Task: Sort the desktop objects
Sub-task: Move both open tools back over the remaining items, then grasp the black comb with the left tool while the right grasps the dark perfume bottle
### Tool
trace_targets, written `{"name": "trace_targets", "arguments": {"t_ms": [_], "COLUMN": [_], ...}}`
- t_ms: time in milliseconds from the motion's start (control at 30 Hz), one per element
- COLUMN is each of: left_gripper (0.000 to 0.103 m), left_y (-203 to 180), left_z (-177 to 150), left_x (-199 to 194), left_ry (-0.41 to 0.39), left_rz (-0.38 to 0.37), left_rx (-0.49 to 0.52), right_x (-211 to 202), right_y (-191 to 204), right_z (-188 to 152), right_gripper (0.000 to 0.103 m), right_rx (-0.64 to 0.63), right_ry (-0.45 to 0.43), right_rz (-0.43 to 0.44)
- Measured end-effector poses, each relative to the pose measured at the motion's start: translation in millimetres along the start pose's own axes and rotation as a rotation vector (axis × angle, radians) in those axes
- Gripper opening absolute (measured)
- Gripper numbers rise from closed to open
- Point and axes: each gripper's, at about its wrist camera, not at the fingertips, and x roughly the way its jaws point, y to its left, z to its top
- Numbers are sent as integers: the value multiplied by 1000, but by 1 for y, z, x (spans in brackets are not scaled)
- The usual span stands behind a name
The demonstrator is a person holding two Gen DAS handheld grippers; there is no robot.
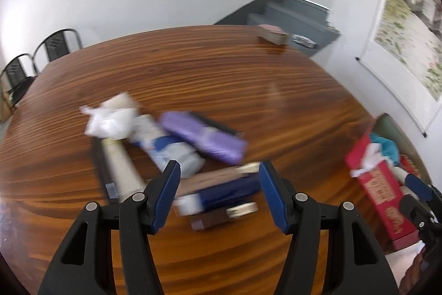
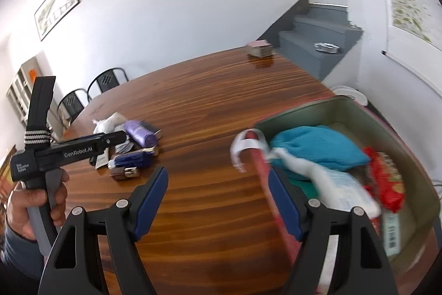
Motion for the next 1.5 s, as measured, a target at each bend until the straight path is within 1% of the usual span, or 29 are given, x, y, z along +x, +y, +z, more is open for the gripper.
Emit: {"name": "trace_targets", "arguments": {"t_ms": [233,367,533,600,667,800,1033,1167,1300,1500], "left_gripper": [63,63,63,63,63,63,63,63,63,63], "left_y": [62,84,101,106,110,115,137,145,143,133], "left_z": [-9,-16,-22,-25,-26,-25,-33,-36,-34,-22], "left_x": [2,11,27,30,30,28,33,30,32,44], "left_ry": [16,32,72,81,75,80,115,112,106,91], "left_rz": [89,137,161,167,156,173,243,241,246,224], "left_rx": [-90,-113,-132,-134,-137,-138,-163,-179,-168,-113], "right_x": [32,46,59,64,68,73,77,78,79,81], "right_y": [26,39,52,56,58,60,56,56,58,60], "right_z": [2,2,3,3,3,2,0,-1,-2,-3], "right_gripper": [79,79,79,79,79,79,79,79,79,79], "right_rx": [6,6,5,9,13,12,27,27,21,14], "right_ry": [44,62,68,70,72,76,91,94,97,107], "right_rz": [39,55,61,68,76,76,81,84,89,99]}}
